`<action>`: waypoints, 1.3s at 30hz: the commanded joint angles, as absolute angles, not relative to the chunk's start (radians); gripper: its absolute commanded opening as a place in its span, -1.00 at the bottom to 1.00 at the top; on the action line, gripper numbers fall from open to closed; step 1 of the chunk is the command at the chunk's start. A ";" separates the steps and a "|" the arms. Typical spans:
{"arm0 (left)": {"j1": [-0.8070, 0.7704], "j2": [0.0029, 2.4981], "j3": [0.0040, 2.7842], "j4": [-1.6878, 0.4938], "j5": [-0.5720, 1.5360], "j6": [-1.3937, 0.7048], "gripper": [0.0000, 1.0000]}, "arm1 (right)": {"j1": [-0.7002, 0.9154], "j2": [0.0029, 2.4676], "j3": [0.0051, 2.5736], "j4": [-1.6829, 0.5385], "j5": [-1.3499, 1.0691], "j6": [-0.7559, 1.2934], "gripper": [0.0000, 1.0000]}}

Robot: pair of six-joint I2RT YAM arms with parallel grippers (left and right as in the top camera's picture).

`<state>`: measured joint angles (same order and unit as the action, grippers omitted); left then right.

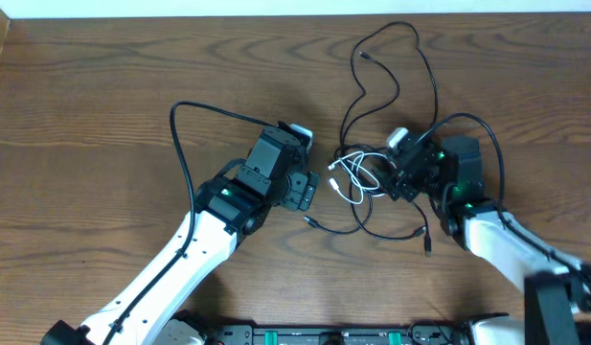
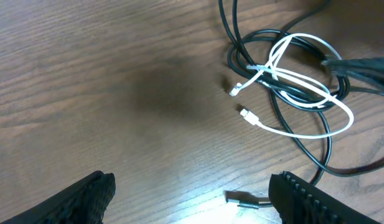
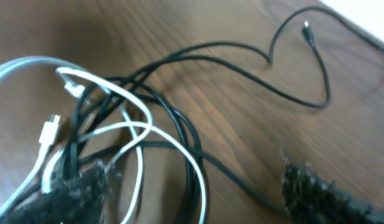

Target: Untangle cables

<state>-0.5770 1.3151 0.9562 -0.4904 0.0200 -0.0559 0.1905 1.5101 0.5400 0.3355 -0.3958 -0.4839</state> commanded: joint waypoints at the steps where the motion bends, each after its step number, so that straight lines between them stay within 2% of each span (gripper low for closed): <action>1: -0.573 1.321 0.965 -0.492 0.015 -0.065 0.68 | 0.191 1.579 0.541 0.406 -0.489 -0.487 0.78; 16: -0.573 1.321 0.965 -0.492 0.015 -0.065 0.69 | 0.233 1.758 0.542 0.710 -0.506 -0.374 0.92; 24: -0.573 1.321 0.965 -0.492 0.015 -0.065 0.68 | 0.237 1.896 0.551 0.990 -0.469 -0.214 0.72; 25: -0.573 1.321 0.965 -0.492 0.015 -0.065 0.69 | 0.237 1.913 0.560 0.991 -0.442 -0.205 0.67; 28: -0.573 1.321 0.965 -0.492 0.015 -0.065 0.68 | 0.237 1.952 0.574 0.991 -0.429 -0.190 0.31; 30: -0.573 1.321 0.965 -0.492 0.015 -0.065 0.68 | 0.237 1.957 0.574 0.991 -0.429 -0.162 -0.10; 32: -0.573 1.321 0.965 -0.492 0.015 -0.065 0.69 | 0.237 1.957 0.574 0.995 -0.429 -0.097 -0.72; 33: -0.573 1.321 0.965 -0.492 0.015 -0.065 0.68 | 0.237 1.956 0.574 0.998 -0.429 -0.068 -0.88; 34: -0.573 1.321 0.965 -0.492 0.015 -0.065 0.69 | 0.237 1.956 0.574 0.999 -0.429 -0.056 -0.98; 39: -0.573 1.321 0.965 -0.492 0.015 -0.065 0.68 | 0.232 1.954 0.574 0.998 -0.429 0.013 -0.98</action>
<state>-0.5770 1.3151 0.9562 -0.4904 0.0204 -0.0563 0.2340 1.9495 0.5613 0.9955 -0.4351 -0.0654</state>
